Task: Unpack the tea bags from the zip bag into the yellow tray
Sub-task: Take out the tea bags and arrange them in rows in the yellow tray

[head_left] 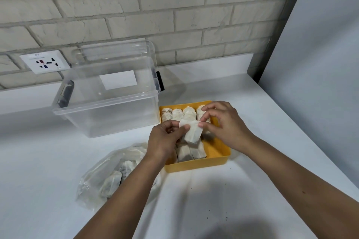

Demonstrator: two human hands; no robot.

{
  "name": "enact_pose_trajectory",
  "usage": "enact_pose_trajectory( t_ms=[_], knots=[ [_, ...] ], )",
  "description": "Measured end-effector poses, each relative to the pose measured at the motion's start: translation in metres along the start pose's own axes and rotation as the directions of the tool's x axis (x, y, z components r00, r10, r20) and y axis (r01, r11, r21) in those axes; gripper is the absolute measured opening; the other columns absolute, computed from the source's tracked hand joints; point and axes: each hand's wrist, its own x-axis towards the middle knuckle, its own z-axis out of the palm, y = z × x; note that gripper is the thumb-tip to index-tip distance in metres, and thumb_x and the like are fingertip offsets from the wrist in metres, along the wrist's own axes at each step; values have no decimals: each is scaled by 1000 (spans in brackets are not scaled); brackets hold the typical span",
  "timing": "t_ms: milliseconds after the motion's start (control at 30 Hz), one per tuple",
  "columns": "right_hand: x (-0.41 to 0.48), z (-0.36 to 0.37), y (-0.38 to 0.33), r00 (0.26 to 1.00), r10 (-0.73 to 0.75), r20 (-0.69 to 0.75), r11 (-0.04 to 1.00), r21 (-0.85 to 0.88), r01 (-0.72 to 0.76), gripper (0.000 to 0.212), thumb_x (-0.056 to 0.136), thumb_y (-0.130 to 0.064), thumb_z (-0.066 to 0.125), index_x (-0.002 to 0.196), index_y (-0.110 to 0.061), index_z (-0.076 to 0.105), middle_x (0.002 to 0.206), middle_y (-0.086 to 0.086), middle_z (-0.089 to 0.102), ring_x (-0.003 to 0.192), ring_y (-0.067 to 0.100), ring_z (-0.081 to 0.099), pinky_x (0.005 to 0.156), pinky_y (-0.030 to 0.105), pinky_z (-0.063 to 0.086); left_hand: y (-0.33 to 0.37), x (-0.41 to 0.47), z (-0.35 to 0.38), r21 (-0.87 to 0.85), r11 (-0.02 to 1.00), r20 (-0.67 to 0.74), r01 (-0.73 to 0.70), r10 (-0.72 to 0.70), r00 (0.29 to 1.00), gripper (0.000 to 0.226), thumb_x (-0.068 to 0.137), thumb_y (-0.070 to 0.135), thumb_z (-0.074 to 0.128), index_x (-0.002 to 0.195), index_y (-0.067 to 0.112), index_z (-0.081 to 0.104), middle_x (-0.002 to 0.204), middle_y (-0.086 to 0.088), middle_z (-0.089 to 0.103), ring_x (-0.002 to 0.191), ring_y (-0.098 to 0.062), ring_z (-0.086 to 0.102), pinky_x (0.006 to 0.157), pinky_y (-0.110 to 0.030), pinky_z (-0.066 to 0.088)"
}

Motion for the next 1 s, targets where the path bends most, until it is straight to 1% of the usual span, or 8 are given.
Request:
enact_pose_trajectory(
  t_ms=[67,167,300,500,667,800,900,1000],
  knots=[
    [-3,-12,0,998,32,49,993,-114,-26,9,84,-34,72,85,-25,71,127,-10,58,130,14,38,110,35,28,0,0,-3,20,1000,-36,-18,19,999,13,79,24,83,83,18,73,85,-6,75,84,-24,71,80,-33,59],
    [-12,-28,3,947,163,277,967,-237,-97,7,87,-38,68,82,-33,66,149,-9,41,146,17,18,116,37,18,0,0,-7,61,998,-77,-35,39,996,15,80,28,82,88,19,74,90,-6,76,87,-23,72,83,-36,59],
    [-19,-30,13,872,245,424,938,-330,-103,7,89,-41,65,83,-37,64,158,-9,24,150,17,5,119,41,14,-2,-1,-7,97,994,-114,-44,55,992,20,87,33,75,99,16,76,88,1,76,84,-17,72,83,-33,59],
    [3,-4,29,914,233,333,880,-473,-52,20,91,-42,61,100,-27,70,159,-5,25,150,21,6,119,42,12,-7,0,-4,159,985,-95,-67,83,992,14,91,34,70,91,21,77,84,5,76,84,-16,70,85,-36,57],
    [12,12,34,966,173,191,814,-579,-31,22,92,-45,57,96,-28,70,160,-2,21,150,22,-2,120,48,0,-10,1,-7,152,987,-85,-58,72,994,13,90,33,71,90,21,77,85,5,76,87,-18,71,90,-41,57],
    [16,16,34,968,181,173,797,-603,-41,24,90,-50,57,99,-30,69,160,-2,24,150,23,0,119,50,-3,-8,2,-8,98,995,-77,-26,34,996,14,86,30,76,96,20,76,91,2,75,89,-16,71,92,-37,57],
    [12,13,28,973,180,145,865,-494,-86,29,84,-54,64,105,-34,64,155,-3,31,149,22,9,119,49,0,-5,1,-8,79,997,-68,-15,21,997,13,85,28,78,96,22,74,95,2,75,93,-16,70,90,-31,57],
    [8,3,6,986,131,99,969,-222,-106,36,76,-54,72,106,-35,66,131,-8,55,129,17,40,109,36,21,-2,0,-4,82,996,-29,-32,34,999,16,85,26,77,99,18,75,90,3,76,81,-8,71,78,-20,56]
  ],
)
